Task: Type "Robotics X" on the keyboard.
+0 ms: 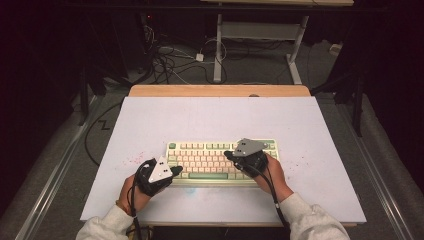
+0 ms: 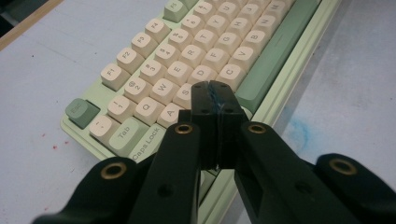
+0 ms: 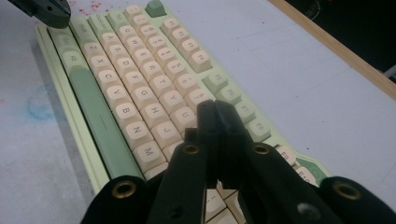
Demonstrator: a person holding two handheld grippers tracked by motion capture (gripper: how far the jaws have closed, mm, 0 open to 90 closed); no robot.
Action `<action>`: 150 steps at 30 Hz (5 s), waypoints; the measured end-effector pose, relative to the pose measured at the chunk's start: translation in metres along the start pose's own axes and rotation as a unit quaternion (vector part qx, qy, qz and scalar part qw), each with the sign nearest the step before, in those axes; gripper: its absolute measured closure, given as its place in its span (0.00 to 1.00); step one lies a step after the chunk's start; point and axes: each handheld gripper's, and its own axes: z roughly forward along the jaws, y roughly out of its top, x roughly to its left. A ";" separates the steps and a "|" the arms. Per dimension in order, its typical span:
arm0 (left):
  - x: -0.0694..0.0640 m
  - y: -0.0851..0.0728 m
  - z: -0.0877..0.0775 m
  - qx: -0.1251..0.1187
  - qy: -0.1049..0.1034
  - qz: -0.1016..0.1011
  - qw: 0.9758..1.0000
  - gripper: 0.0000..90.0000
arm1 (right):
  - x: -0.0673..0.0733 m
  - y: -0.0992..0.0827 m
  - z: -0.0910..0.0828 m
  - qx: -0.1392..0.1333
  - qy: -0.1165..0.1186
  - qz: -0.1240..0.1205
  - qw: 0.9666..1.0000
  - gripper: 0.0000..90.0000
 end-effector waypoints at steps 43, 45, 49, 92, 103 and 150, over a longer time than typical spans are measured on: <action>-0.002 0.005 -0.003 -0.003 0.001 0.012 1.000 0.97 | -0.005 -0.038 -0.073 -0.031 -0.038 0.007 0.999 1.00; -0.003 0.005 -0.002 -0.002 0.000 0.013 1.000 0.97 | -0.005 -0.041 -0.077 -0.034 -0.040 0.011 0.999 1.00; -0.004 0.006 -0.001 -0.002 -0.002 0.014 1.000 0.97 | -0.005 -0.046 -0.083 -0.036 -0.041 0.015 0.998 1.00; -0.003 0.031 0.037 0.011 -0.046 0.020 0.999 0.97 | 0.006 -0.065 -0.087 -0.010 -0.026 0.008 1.000 1.00; -0.004 0.033 0.046 0.028 -0.047 0.024 0.998 0.97 | 0.008 -0.066 -0.085 -0.005 -0.024 0.006 1.000 1.00; 0.005 0.006 -0.008 -0.001 0.000 -0.005 1.000 0.97 | 0.003 -0.065 -0.088 -0.010 -0.032 0.005 0.999 1.00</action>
